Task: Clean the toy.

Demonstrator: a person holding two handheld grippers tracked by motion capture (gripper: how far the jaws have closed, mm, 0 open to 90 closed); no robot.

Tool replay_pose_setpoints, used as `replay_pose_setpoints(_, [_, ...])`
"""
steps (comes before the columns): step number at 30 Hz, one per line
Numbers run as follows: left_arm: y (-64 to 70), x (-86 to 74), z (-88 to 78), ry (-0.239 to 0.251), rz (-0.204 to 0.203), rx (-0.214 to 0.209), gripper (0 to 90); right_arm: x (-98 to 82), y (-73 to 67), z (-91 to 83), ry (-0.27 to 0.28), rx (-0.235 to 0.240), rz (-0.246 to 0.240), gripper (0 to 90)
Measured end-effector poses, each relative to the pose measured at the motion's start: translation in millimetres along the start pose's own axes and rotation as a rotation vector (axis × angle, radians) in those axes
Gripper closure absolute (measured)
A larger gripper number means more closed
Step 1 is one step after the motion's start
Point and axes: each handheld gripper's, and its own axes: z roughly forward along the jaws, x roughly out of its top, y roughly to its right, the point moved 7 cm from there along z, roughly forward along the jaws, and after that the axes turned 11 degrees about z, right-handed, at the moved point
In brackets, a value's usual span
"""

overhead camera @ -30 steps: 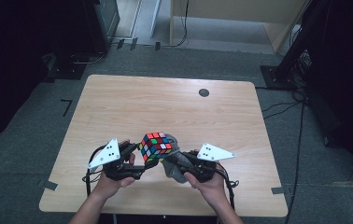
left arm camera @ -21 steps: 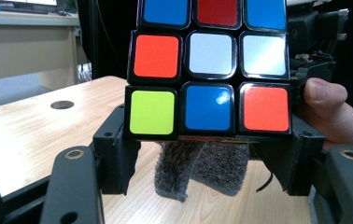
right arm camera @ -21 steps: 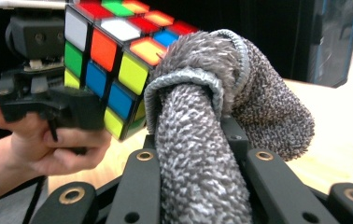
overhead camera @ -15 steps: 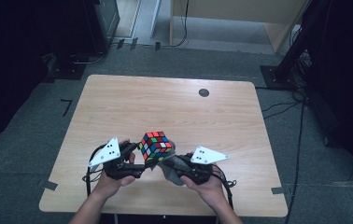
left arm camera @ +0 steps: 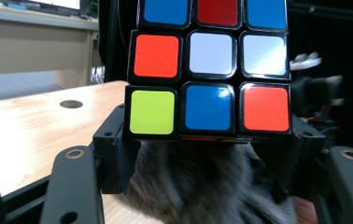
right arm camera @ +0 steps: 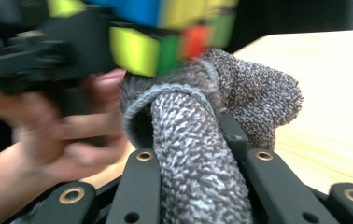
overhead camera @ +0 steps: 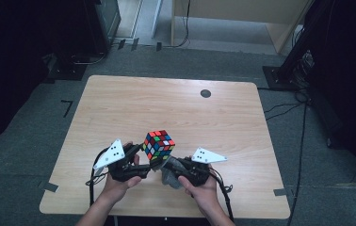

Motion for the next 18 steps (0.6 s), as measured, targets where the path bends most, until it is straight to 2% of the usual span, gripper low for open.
replay_pose_setpoints(2, [-0.2, 0.3, 0.1, 0.000, 0.002, 0.003, 34.5, 1.7, 6.0, -2.3, 0.026, -0.023, 0.021, 75.3])
replay_pose_setpoints(4, [0.9, -2.6, 3.6, -0.012, -0.007, 0.002, 34.5, -1.0, 6.1, -0.7, 0.016, -0.025, 0.023, 75.0])
replay_pose_setpoints(6, [4.8, -7.4, 9.4, -0.037, -0.007, 0.002, 34.5, -8.8, -1.6, 6.5, -0.030, 0.012, 0.007, 74.5])
replay_pose_setpoints(8, [8.5, -11.9, 14.1, -0.069, 0.014, 0.007, 34.5, -14.2, -10.5, 12.2, -0.054, 0.045, -0.017, 74.1])
replay_pose_setpoints(10, [8.9, -12.9, 14.3, -0.074, 0.019, 0.010, 34.5, -14.2, -12.9, 13.1, -0.057, 0.041, -0.037, 74.2])
replay_pose_setpoints(12, [5.0, -10.9, 11.1, -0.062, 0.009, 0.018, 34.5, -9.9, -7.7, 9.3, -0.036, 0.022, -0.025, 74.4])
replay_pose_setpoints(16, [-4.2, -6.2, 4.6, -0.032, -0.024, 0.045, 34.5, -1.8, 12.2, -2.3, 0.032, -0.043, 0.045, 74.4])
replay_pose_setpoints(18, [-5.3, -6.5, 4.1, -0.029, -0.032, 0.047, 34.5, -1.5, 15.6, -3.8, 0.054, -0.058, 0.067, 74.2])
